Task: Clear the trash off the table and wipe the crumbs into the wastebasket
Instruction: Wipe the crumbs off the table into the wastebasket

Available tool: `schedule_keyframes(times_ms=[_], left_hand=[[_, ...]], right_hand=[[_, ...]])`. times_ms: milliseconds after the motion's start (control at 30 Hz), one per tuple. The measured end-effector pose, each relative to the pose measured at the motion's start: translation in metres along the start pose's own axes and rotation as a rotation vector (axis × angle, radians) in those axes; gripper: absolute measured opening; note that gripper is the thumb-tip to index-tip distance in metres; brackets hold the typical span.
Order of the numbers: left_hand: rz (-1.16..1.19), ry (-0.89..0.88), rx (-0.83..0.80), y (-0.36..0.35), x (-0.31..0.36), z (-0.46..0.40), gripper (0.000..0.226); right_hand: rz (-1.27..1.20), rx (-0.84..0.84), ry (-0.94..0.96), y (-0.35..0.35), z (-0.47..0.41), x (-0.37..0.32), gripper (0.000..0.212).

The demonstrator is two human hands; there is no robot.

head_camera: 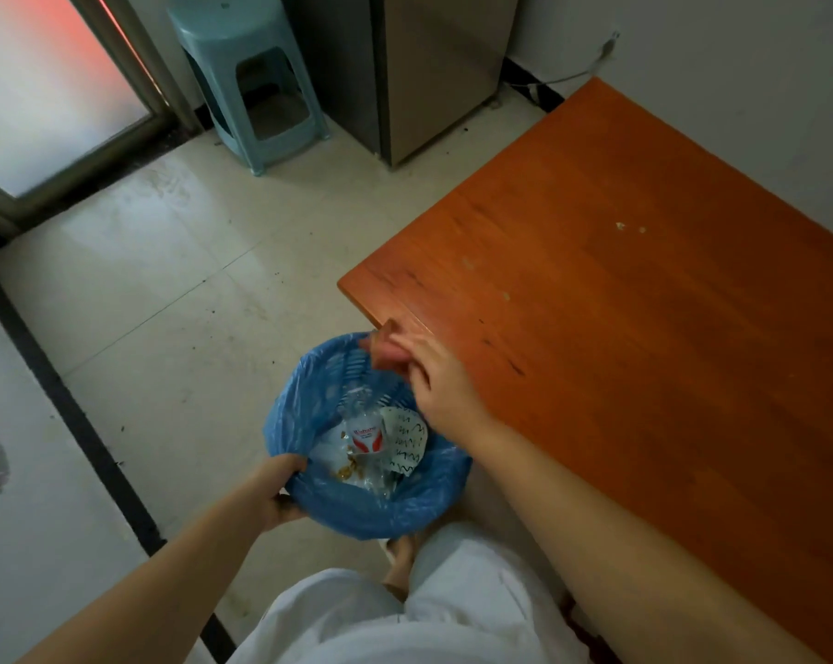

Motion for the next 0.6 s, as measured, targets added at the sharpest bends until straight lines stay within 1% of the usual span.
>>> schedule_keyframes(times_ms=[67,133,200,233,267,333,400,467,533,567,600], left_hand=[[0.010,0.005,0.005,0.001,0.002,0.000,0.029],[0.023,0.022,0.017,0.003,0.002,0.000,0.029],[0.045,0.039,0.042,0.006,0.000,0.000,0.030],[0.063,0.046,0.056,0.007,0.000,0.000,0.030],[0.078,0.050,0.070,0.008,0.001,-0.001,0.029],[0.104,0.049,0.087,0.009,0.005,0.000,0.027],[0.120,0.040,0.112,0.010,0.010,0.001,0.026],[0.129,0.035,0.136,0.009,0.015,0.001,0.021],[0.146,0.031,0.168,0.009,0.021,0.001,0.019],[0.158,0.030,0.180,0.009,0.024,0.000,0.020],[0.165,0.029,0.187,0.009,0.028,0.000,0.023]], right_hand=[[-0.052,0.222,-0.106,0.047,-0.023,0.010,0.043],[-0.064,0.420,-0.290,0.100,-0.046,0.034,0.042],[0.010,0.532,-0.471,0.130,-0.063,0.064,0.043],[0.079,0.550,-0.508,0.132,-0.067,0.073,0.043],[0.135,0.544,-0.489,0.125,-0.068,0.077,0.044],[0.203,0.473,-0.336,0.093,-0.064,0.068,0.045],[0.202,0.334,-0.196,0.052,-0.053,0.046,0.047],[0.176,0.149,-0.076,0.014,-0.039,0.022,0.049],[0.154,-0.084,0.042,-0.019,-0.027,0.000,0.050],[0.130,-0.171,0.092,-0.026,-0.025,-0.008,0.050],[0.080,-0.196,0.113,-0.024,-0.029,-0.015,0.048]])
Point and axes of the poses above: each hand's wrist, its own z-axis away from the middle knuckle, its own y-axis out of the back of the hand, x = y × z, the point moved 3 cm from there along -z, towards the middle knuckle, and after that the axes turned 12 degrees about -y, right-handed, at the moved point
